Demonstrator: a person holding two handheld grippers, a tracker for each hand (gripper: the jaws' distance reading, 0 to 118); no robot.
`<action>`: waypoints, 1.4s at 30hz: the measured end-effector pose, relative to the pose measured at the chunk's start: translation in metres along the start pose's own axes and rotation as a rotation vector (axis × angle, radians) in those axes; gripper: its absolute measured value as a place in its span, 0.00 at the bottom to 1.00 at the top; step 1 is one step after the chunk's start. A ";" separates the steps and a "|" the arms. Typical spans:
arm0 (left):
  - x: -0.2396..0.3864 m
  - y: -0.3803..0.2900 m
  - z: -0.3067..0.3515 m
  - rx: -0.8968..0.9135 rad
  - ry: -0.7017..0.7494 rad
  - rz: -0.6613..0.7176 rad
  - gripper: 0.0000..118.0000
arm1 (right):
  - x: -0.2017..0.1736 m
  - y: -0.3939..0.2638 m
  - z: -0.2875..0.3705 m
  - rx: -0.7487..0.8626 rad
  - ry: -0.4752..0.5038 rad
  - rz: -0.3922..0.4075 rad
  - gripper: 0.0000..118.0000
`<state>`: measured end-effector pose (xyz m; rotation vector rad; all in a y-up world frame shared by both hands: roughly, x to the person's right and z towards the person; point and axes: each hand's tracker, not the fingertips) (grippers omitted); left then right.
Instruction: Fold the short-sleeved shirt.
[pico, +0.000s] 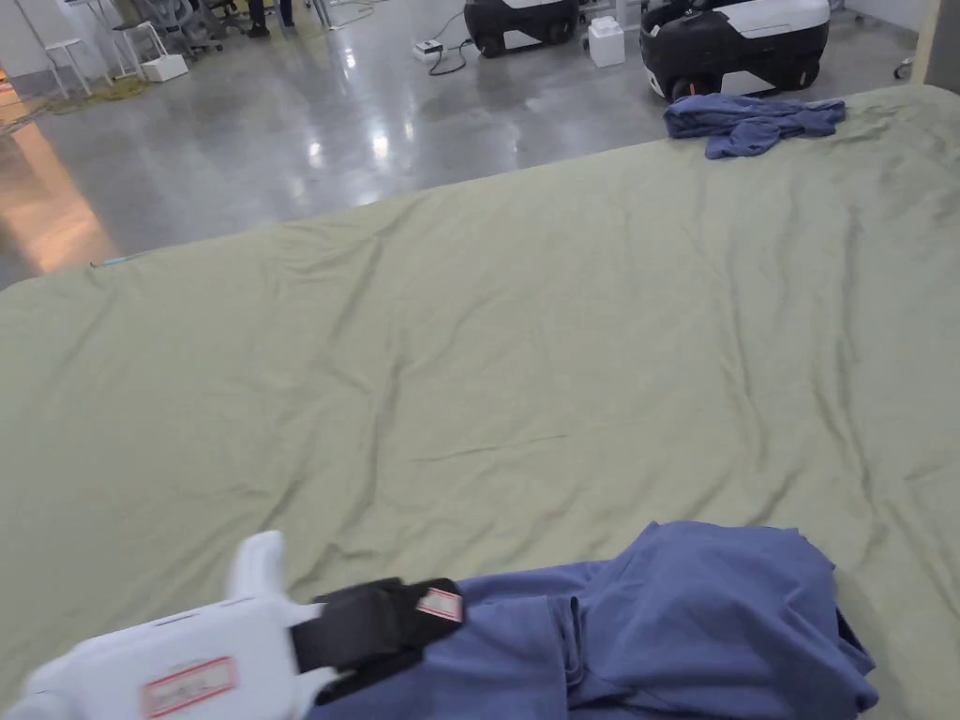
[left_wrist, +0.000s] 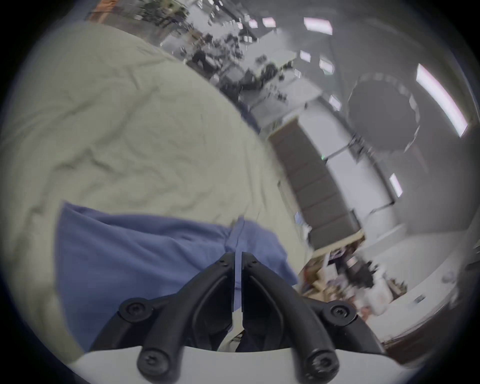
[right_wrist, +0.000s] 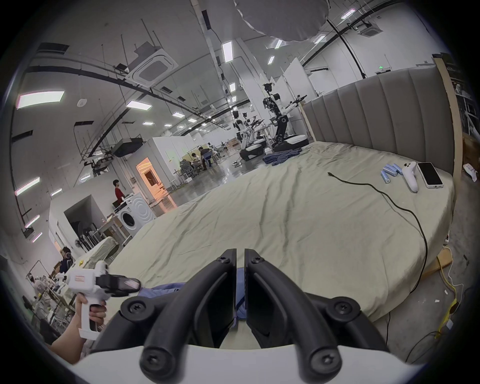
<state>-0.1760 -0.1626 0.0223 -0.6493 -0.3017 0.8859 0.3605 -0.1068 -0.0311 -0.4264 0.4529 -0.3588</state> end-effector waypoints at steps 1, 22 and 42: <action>-0.011 0.006 0.019 0.027 -0.004 0.029 0.23 | -0.002 0.000 -0.001 -0.002 0.000 0.002 0.07; -0.143 0.001 0.003 -0.181 0.084 0.364 0.14 | -0.031 0.003 -0.015 -0.036 0.025 0.010 0.07; -0.065 0.016 0.134 0.091 0.336 0.218 0.14 | -0.034 0.008 -0.025 -0.033 0.086 0.000 0.07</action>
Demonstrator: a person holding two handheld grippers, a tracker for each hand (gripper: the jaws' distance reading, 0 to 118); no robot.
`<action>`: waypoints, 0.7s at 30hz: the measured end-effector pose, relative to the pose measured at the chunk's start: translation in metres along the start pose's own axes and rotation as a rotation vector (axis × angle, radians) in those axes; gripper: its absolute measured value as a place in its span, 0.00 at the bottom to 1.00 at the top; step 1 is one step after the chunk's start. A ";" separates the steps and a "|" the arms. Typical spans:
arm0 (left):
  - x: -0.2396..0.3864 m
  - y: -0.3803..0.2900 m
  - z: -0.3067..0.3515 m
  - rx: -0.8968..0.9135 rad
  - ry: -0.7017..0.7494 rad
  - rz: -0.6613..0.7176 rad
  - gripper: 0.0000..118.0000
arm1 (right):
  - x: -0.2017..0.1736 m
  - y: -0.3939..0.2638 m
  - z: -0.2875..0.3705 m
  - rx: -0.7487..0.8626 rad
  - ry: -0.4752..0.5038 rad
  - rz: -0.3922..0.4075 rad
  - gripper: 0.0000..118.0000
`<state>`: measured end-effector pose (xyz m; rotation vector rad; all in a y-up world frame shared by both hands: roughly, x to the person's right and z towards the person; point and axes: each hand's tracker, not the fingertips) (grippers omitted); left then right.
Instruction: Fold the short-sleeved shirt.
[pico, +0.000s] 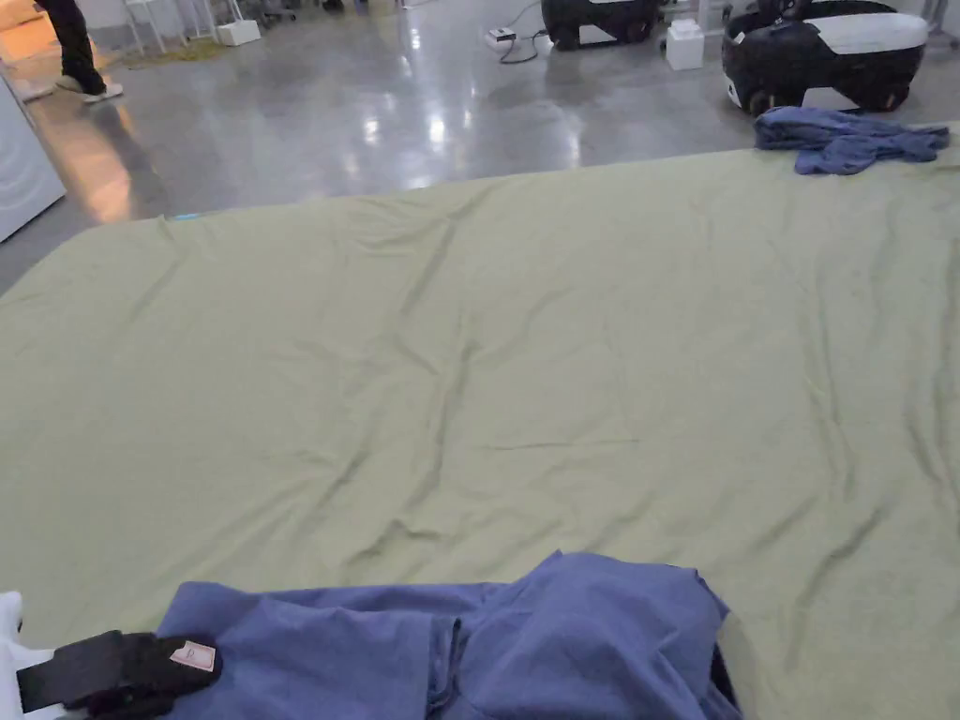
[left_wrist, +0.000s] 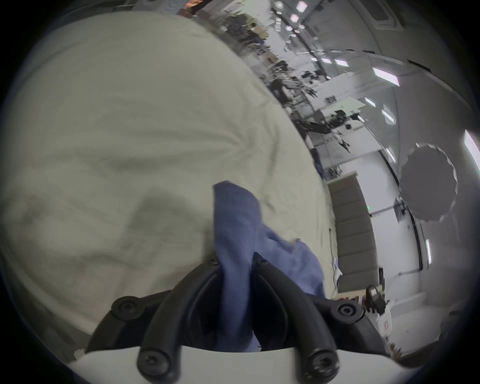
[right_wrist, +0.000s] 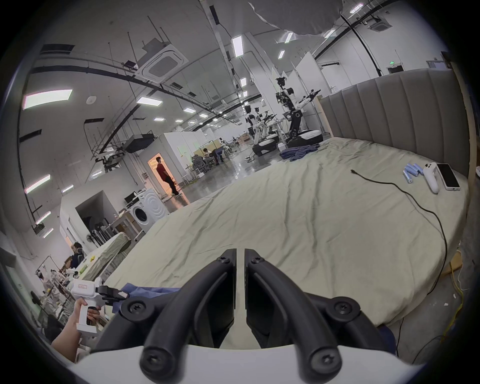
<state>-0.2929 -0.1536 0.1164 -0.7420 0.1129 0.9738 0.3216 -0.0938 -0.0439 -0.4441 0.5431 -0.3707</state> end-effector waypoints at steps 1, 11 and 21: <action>0.019 -0.002 -0.001 -0.001 -0.026 -0.038 0.14 | 0.000 0.000 0.001 0.001 0.012 -0.005 0.07; 0.187 -0.051 -0.130 -0.243 -0.036 -0.468 0.14 | 0.022 0.000 0.031 0.063 0.018 -0.030 0.07; 0.231 -0.113 -0.202 -0.343 -0.051 -0.645 0.91 | 0.052 -0.004 0.062 0.110 -0.071 -0.072 0.07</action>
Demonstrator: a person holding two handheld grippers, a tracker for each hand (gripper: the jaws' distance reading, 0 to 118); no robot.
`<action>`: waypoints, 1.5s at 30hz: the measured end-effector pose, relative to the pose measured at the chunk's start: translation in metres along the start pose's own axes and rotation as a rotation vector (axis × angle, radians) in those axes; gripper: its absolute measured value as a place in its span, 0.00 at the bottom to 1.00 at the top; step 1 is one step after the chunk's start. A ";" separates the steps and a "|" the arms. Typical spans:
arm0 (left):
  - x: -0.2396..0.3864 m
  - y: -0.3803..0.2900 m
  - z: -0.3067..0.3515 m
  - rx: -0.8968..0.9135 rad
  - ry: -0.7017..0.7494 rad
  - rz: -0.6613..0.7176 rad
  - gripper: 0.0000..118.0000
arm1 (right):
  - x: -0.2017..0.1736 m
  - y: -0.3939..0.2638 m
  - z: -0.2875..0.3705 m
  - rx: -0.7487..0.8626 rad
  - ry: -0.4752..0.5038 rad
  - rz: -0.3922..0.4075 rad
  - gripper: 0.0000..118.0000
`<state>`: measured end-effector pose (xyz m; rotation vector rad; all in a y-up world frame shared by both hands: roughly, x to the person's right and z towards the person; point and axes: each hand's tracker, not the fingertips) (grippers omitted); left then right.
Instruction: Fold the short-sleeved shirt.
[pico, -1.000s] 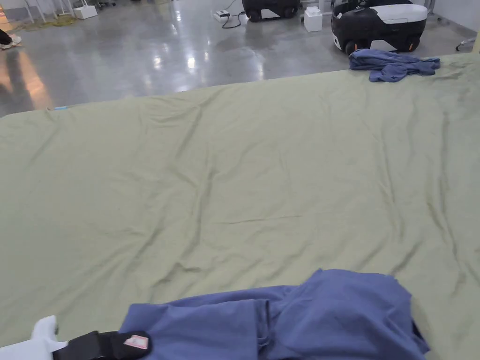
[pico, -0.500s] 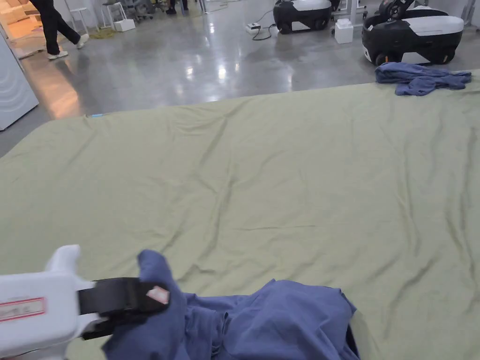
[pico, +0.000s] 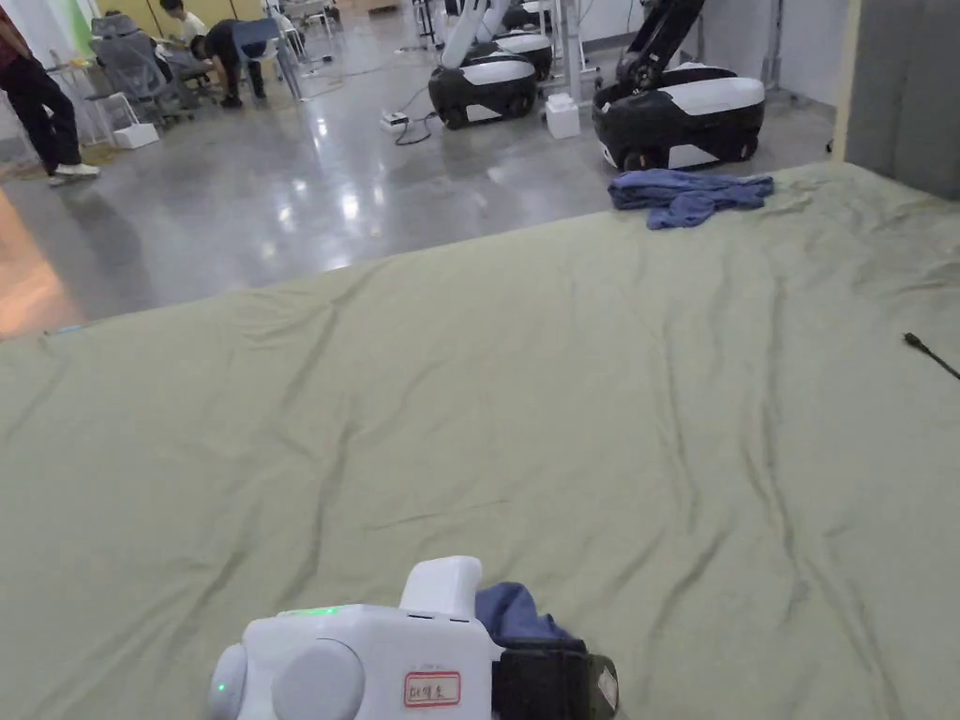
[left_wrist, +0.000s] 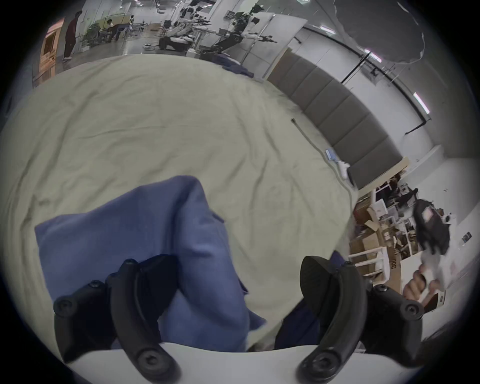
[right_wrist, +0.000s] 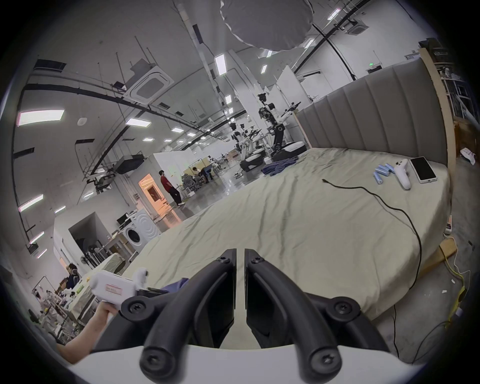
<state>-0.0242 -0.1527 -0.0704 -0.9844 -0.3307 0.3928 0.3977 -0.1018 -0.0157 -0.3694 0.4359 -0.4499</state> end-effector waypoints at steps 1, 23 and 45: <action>0.002 0.001 0.014 0.027 0.002 -0.009 0.91 | 0.002 -0.001 0.000 0.000 -0.004 -0.005 0.07; 0.022 -0.054 -0.038 0.173 0.246 -0.110 0.14 | -0.003 -0.016 -0.018 -0.057 0.029 -0.028 0.07; -0.130 -0.122 0.136 0.524 0.032 0.471 0.14 | -0.121 -0.120 -0.261 -0.982 0.135 0.365 0.07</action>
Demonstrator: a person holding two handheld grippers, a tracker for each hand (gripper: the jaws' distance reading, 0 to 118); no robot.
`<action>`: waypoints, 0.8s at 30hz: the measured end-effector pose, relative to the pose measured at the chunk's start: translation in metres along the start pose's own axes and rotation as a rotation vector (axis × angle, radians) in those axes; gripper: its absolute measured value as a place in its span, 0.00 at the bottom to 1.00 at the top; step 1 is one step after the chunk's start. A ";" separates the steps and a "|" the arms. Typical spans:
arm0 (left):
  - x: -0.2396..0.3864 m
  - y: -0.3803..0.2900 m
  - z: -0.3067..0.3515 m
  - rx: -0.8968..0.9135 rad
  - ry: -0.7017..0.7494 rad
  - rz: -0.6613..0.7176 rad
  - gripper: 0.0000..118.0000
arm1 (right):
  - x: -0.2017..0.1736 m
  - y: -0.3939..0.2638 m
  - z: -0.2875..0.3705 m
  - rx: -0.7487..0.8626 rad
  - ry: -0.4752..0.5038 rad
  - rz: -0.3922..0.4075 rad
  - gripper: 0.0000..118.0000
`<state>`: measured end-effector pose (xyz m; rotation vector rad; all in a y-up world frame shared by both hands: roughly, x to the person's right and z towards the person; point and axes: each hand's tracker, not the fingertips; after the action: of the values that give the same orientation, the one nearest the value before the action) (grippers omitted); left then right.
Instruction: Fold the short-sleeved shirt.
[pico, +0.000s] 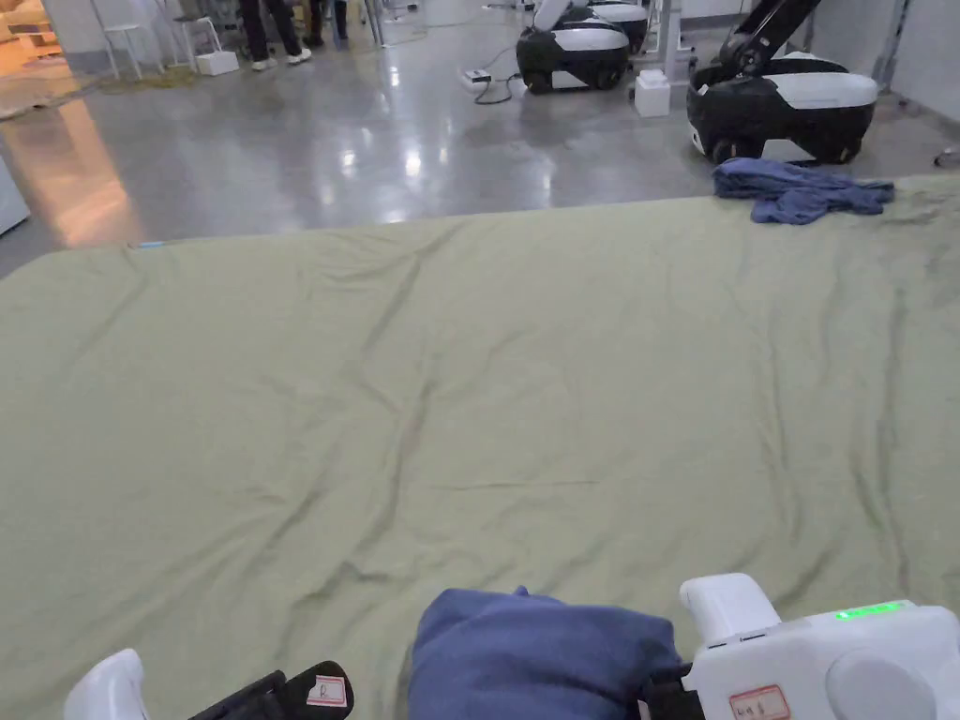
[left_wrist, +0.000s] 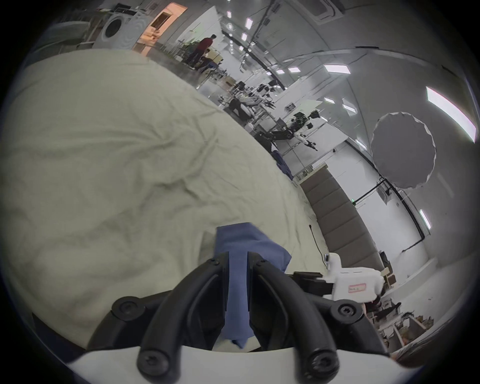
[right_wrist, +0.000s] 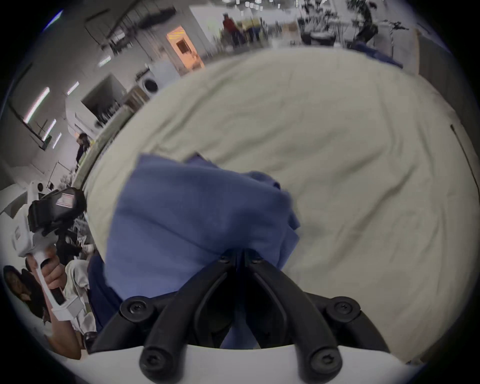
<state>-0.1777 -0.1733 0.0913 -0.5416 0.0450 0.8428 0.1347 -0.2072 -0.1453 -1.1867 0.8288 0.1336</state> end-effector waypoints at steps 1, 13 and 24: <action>-0.004 -0.001 -0.002 -0.016 -0.002 0.017 0.14 | 0.001 0.005 -0.001 0.026 0.012 0.000 0.07; -0.073 0.018 -0.082 -0.337 -0.277 0.328 1.00 | 0.001 0.020 0.005 -0.071 0.026 0.028 0.06; -0.017 0.006 -0.139 -0.545 -0.270 0.151 1.00 | 0.029 0.009 -0.001 -0.006 0.143 -0.093 0.06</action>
<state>-0.1693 -0.2473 -0.0271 -0.9368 -0.4063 1.0755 0.1500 -0.2141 -0.1703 -1.2488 0.8969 -0.0249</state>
